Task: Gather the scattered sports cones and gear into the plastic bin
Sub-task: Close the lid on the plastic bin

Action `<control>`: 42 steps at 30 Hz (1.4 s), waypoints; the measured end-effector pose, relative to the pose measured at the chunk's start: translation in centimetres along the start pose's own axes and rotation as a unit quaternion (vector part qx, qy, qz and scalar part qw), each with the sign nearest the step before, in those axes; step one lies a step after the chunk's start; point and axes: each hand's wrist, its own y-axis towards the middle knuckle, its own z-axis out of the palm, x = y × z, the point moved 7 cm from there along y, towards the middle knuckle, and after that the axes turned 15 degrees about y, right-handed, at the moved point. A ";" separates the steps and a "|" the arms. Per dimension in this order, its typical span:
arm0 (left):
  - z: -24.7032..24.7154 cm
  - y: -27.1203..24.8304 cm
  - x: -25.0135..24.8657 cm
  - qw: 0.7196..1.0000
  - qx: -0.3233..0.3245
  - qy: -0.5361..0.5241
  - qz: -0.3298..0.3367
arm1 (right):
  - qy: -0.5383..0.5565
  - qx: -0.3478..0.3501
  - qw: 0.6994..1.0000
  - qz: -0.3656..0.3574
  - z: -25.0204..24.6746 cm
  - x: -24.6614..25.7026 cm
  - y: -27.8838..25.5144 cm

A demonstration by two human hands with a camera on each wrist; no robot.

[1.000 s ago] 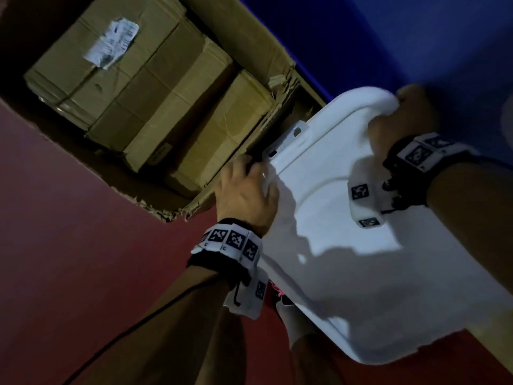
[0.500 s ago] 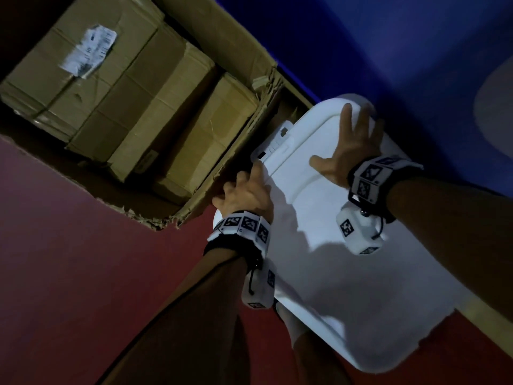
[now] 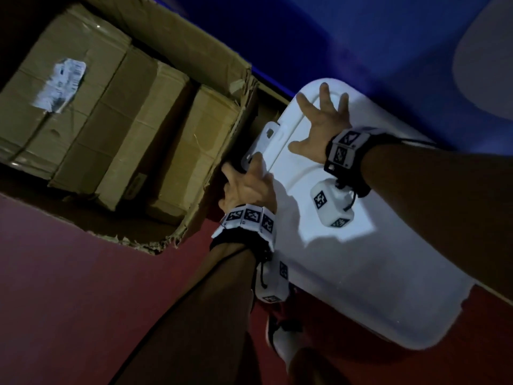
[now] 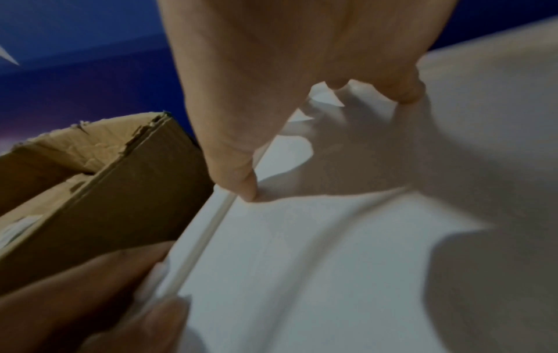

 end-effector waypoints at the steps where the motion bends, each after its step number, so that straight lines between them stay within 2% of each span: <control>1: 0.0 0.0 0.1 1.000 -0.001 0.005 0.002 | 0.000 -0.012 1.000 -0.012 -0.2 0.3 0.0; 4: 1.0 0.0 1.3 0.999 0.011 0.010 0.029 | -0.005 -0.027 0.999 -0.046 0.1 -0.1 -1.0; 8: 3.8 -2.3 3.7 0.994 0.057 -0.064 0.063 | -0.025 0.046 0.998 -0.043 2.4 0.2 -3.9; 14: 6.8 -6.6 6.9 0.995 0.066 -0.070 -0.006 | -0.022 0.062 0.997 -0.036 6.4 0.0 -8.5; 16: 6.8 -6.4 7.3 0.993 0.072 -0.081 -0.045 | 0.022 0.060 0.998 -0.021 6.6 -1.2 -8.7; 20: 7.2 -5.1 7.7 0.972 0.111 -0.168 -0.121 | 0.036 0.044 0.998 -0.020 7.0 -2.4 -8.8; 25: 7.0 -4.0 7.3 0.952 0.122 -0.255 -0.116 | 0.068 0.016 0.998 -0.006 7.4 -3.1 -9.5; 27: 6.7 -3.2 7.1 0.952 0.099 -0.271 -0.103 | 0.074 0.024 0.997 0.009 7.4 -3.1 -9.4; 31: 5.5 -3.2 5.7 0.980 0.006 -0.197 0.003 | 0.070 0.037 0.997 0.026 7.6 -2.3 -9.4; 35: 5.9 -3.7 5.1 0.982 -0.014 -0.186 -0.004 | 0.068 0.047 0.996 0.045 7.6 -2.4 -8.8; 38: 5.6 -4.2 5.0 0.997 -0.035 -0.065 0.017 | 0.051 0.064 0.996 0.036 7.8 -2.4 -8.9; 42: 4.7 -5.4 3.1 0.995 -0.011 0.093 0.031 | 0.082 0.079 0.993 0.016 7.2 -2.8 -9.2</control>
